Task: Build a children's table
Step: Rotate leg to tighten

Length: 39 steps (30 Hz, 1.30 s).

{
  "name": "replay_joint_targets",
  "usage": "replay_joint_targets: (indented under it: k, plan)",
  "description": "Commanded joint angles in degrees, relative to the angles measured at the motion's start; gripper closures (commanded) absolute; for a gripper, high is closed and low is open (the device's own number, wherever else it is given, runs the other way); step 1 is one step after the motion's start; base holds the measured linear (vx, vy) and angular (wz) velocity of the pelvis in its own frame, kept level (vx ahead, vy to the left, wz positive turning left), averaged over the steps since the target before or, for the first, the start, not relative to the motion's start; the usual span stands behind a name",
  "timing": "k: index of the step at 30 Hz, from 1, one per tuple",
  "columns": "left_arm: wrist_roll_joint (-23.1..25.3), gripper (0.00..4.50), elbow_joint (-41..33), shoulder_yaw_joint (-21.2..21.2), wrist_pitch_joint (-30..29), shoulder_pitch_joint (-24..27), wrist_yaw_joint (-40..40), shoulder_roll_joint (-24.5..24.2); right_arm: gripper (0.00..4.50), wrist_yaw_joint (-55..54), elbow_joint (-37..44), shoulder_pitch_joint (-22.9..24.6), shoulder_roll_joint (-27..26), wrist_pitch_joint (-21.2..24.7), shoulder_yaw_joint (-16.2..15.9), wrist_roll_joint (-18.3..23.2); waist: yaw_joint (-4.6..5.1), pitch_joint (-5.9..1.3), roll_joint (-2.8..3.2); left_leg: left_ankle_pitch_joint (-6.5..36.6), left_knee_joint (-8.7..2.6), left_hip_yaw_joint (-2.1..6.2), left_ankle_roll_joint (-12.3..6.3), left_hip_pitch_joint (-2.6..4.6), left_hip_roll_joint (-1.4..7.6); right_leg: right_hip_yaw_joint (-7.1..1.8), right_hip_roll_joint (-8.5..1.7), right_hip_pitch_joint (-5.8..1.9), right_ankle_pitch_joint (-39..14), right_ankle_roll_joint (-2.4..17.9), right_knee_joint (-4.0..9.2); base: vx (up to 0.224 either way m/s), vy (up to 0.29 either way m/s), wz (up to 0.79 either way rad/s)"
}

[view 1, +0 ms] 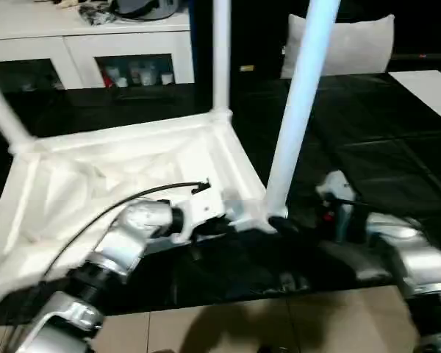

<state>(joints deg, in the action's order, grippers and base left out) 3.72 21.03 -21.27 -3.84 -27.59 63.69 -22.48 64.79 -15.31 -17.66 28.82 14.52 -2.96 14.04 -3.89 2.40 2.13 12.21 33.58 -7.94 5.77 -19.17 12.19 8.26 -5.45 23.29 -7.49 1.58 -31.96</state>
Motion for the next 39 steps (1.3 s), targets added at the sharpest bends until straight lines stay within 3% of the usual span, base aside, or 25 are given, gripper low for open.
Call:
replay_joint_targets:
  k: [1,3,9,17,29,36,39]
  plan:
    - [0.52,4.5,-0.63,-2.55,2.8,-0.57,4.27,-1.4,0.21,3.63,1.63,0.35,1.05,-1.77,-1.2,1.07,-0.22,-3.53,-0.51,10.53,-3.79,-1.01,-5.37,-0.93,0.57,-2.76,-2.76,-3.83,-22.69,7.23,3.76,0.0,0.0,0.0]
    - [0.53,4.5,-0.18,-3.6,4.61,-0.84,6.67,-2.62,0.21,6.71,1.86,0.22,2.14,-1.35,-1.94,1.72,-0.46,-3.5,-0.56,10.73,-3.8,-1.05,-5.5,-0.89,0.58,-2.74,-2.71,-3.84,-23.23,7.11,3.78,0.0,0.0,0.0]
    - [-0.15,4.5,0.15,-5.12,7.47,-1.34,12.04,-4.15,0.84,11.3,1.59,-0.74,3.47,-1.59,-3.86,2.17,-1.53,-3.58,-0.54,9.86,-3.8,-1.2,-4.8,-0.73,0.7,-2.87,-2.74,-3.74,-23.52,6.98,3.68,0.0,0.0,0.0]
    - [-1.23,4.5,-0.54,-6.23,8.73,-1.72,15.3,-4.21,1.5,16.76,1.37,-1.99,3.46,-0.01,-6.55,3.34,-2.08,-3.68,-0.67,9.27,-3.74,-1.29,-4.59,-0.72,0.82,-2.99,-2.7,-3.71,-23.05,7.14,3.47,0.0,0.0,0.0]
    - [-1.39,4.5,-0.31,-6.11,8.86,-1.56,15.42,-3.97,2.48,18.22,1.37,-1.41,2.64,0.52,-7.84,3.72,-2.42,-3.75,-0.79,8.81,-3.68,-1.39,-4.29,-0.69,0.69,-3.13,-2.6,-3.72,-22.97,6.87,3.39,0.0,0.0,0.0]
    - [-3.76,4.5,-2.08,-4.02,4.93,-0.01,13.36,-3.19,2.54,11.39,2.15,-0.25,-0.3,3.78,-5.75,4.09,-2.18,-3.59,-0.53,9.51,-3.72,-1.41,-3.75,-0.81,0.5,-2.95,-2.53,-3.73,-24.58,6.22,3.71,0.0,0.0,0.0]
    - [-5.29,4.5,-5.77,-1.92,-2.93,0.8,7.86,-0.12,2.54,0.34,1.32,-0.53,-5.21,4.59,-4.5,1.37,-1.42,-3.25,-0.44,11.13,-3.86,-1.22,-2.37,-0.74,0.24,-2.61,-2.52,-3.57,-28.43,4.77,4.25,0.0,0.0,0.0]
